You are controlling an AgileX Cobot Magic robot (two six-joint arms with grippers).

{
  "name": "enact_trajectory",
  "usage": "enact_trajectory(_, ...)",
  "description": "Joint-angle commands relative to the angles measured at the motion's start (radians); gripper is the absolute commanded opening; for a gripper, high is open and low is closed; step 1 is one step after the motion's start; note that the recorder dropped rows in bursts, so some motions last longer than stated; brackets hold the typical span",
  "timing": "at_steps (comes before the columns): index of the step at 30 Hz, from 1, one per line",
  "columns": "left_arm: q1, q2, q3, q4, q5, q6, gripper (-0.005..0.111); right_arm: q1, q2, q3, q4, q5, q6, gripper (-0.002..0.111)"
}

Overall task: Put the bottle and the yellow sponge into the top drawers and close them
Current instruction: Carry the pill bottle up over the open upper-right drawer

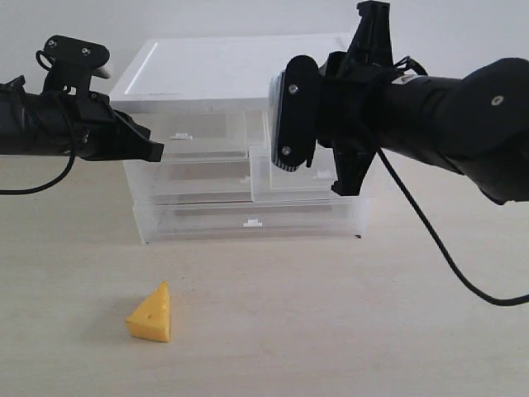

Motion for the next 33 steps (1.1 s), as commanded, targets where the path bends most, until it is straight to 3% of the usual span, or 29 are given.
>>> enact_trajectory(1, 0.003, 0.0, 0.004, 0.0, 0.003, 0.003, 0.004, -0.008, 0.004, -0.011, 0.056, -0.007, -0.004, 0.0)
enact_trajectory(13, 0.003, 0.0, 0.004, 0.0, 0.003, 0.003, 0.004, -0.01, 0.018, -0.009, 0.086, -0.02, -0.004, 0.001)
enact_trajectory(17, 0.003, 0.0, 0.004, 0.0, 0.003, 0.003, 0.004, -0.01, 0.025, -0.009, 0.086, -0.026, -0.004, 0.017)
enact_trajectory(30, 0.003, 0.0, 0.004, 0.0, 0.003, 0.016, 0.004, -0.01, 0.025, -0.009, 0.055, -0.055, -0.004, 0.018)
enact_trajectory(33, 0.003, 0.0, 0.004, 0.0, 0.003, 0.016, 0.004, -0.01, 0.025, -0.009, 0.057, -0.055, -0.004, 0.035)
